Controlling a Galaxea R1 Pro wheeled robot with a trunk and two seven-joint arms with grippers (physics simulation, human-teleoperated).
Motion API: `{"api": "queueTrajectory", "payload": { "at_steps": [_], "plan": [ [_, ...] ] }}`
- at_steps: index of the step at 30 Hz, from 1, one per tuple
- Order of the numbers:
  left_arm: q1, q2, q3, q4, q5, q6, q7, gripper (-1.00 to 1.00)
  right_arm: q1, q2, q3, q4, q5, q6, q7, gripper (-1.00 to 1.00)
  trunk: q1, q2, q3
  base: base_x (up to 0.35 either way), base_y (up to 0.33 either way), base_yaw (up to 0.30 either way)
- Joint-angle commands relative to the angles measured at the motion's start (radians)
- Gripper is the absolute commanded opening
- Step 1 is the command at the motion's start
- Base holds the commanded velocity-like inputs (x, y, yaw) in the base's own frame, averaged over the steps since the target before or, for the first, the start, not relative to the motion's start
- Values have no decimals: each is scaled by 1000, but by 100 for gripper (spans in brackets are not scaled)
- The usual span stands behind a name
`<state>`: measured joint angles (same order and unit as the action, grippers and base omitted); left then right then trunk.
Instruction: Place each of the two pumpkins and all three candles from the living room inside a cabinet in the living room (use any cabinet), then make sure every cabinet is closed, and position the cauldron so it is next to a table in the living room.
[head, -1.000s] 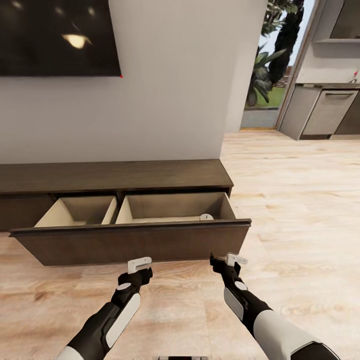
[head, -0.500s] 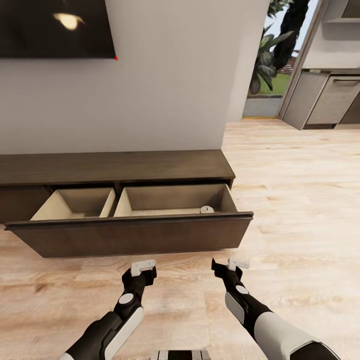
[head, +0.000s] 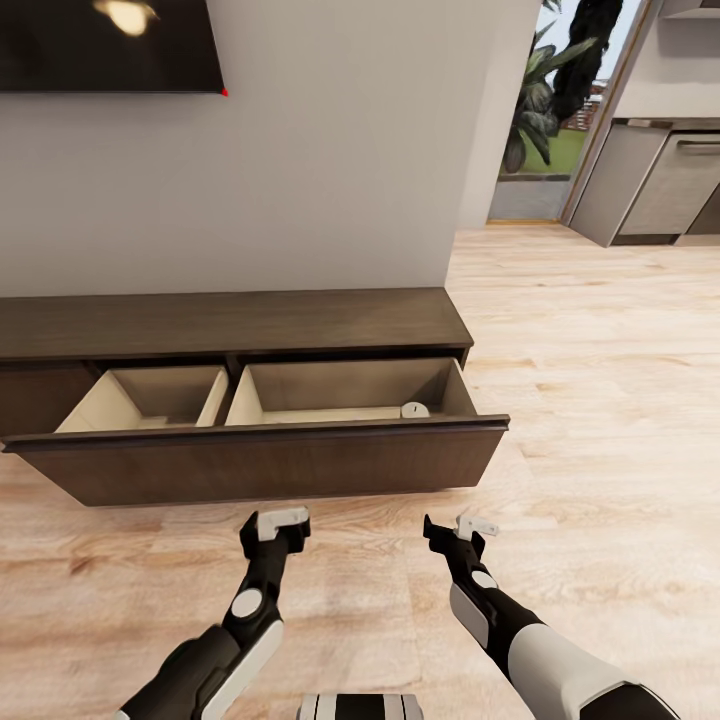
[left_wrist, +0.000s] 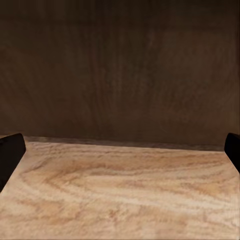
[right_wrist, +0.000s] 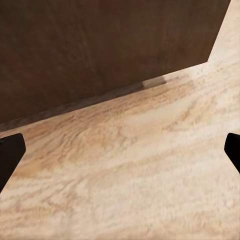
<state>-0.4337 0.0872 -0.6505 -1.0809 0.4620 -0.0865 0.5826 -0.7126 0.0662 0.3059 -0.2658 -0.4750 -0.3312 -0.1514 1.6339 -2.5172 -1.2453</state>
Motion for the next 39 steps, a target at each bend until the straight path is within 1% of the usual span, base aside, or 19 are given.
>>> {"api": "queueTrajectory", "payload": {
  "at_steps": [1,3,8,14,21,32,39],
  "plan": [
    [2,3,-5,-3,1,-9,8,100,-1,0,9,0,-6,-3,-7,100,0,0,-1,0,0,0],
    [7,4,-6,-5,-9,-10,11,100,-1,0,9,0,-6,-3,-7,100,0,0,-1,0,0,0],
    [9,5,-6,-3,-16,-9,11,100,-1,-1,8,0,-6,-3,-7,100,0,0,-1,12,0,0],
    [10,3,-6,-1,-22,-9,9,100,-1,-2,7,0,-7,-9,-7,100,0,0,-1,203,0,0],
    [9,1,-6,-1,-21,-8,5,100,-1,-2,7,0,-8,-31,-7,100,0,0,-1,157,0,0],
    [10,4,-6,-1,-19,-9,7,100,-1,-2,7,0,-8,-34,-7,100,0,0,-1,226,0,0],
    [10,3,-7,12,-17,-10,8,100,-1,-1,7,0,-8,-34,-7,100,0,0,-1,40,0,0]
  ]
}}
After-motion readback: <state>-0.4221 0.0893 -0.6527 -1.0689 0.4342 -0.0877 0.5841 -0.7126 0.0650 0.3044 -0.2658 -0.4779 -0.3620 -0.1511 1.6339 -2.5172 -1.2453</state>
